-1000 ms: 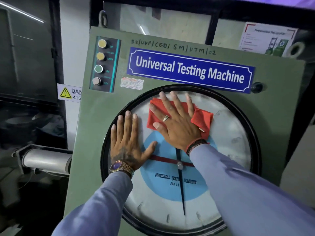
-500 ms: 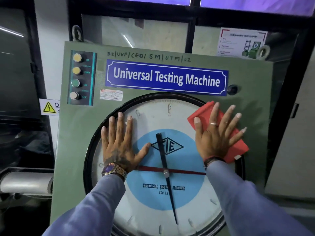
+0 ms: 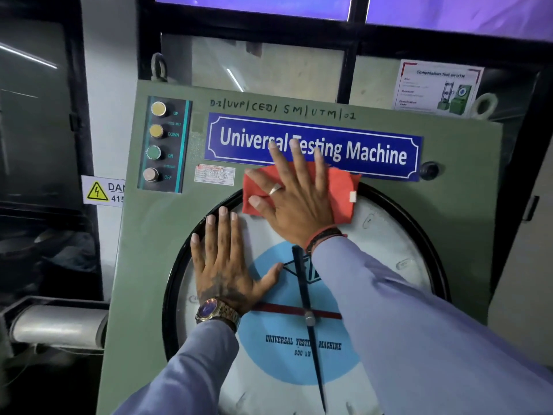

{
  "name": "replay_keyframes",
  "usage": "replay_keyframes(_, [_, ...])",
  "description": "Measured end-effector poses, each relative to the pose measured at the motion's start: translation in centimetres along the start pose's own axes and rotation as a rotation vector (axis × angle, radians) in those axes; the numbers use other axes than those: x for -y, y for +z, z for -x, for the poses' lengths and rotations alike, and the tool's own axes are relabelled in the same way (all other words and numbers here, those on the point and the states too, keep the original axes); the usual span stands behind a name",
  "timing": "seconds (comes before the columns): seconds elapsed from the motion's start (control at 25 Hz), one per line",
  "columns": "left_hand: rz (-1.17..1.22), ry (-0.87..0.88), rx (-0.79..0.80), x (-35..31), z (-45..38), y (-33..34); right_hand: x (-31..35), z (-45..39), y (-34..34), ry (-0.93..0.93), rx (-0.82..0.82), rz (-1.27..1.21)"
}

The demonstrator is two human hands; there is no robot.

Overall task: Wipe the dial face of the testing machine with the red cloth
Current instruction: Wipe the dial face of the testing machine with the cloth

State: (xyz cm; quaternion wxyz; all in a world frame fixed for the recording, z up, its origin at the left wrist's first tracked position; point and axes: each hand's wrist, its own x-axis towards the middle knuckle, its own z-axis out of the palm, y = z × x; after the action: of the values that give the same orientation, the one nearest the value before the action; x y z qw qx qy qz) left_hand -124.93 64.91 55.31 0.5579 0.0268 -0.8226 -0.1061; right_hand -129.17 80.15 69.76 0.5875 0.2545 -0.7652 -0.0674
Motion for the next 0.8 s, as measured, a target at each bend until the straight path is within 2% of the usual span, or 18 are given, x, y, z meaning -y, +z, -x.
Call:
replay_keyframes(0.12, [-0.006, -0.011, -0.002, 0.1, 0.0, 0.2, -0.2, 0.1, -0.2, 0.012, 0.012, -0.011])
replay_keyframes(0.4, [0.024, -0.010, 0.081, -2.2, -1.0, -0.8, -6.9, 5.8, -2.7, 0.544, 0.070, -0.016])
replay_keyframes(0.56, [0.040, 0.010, 0.093, -3.3, -1.9, -0.8, -9.1, 10.3, -3.5, 0.773, 0.024, -0.029])
replay_keyframes(0.68, [0.027, 0.022, 0.076, -1.8, -1.0, -0.5, -8.1, 9.1, -3.0, 0.751, 0.009, -0.002])
replay_keyframes(0.8, [0.032, 0.039, 0.038, -1.0, -0.6, -0.1, -6.8, 5.7, -2.6, 0.531, 0.030, -0.009])
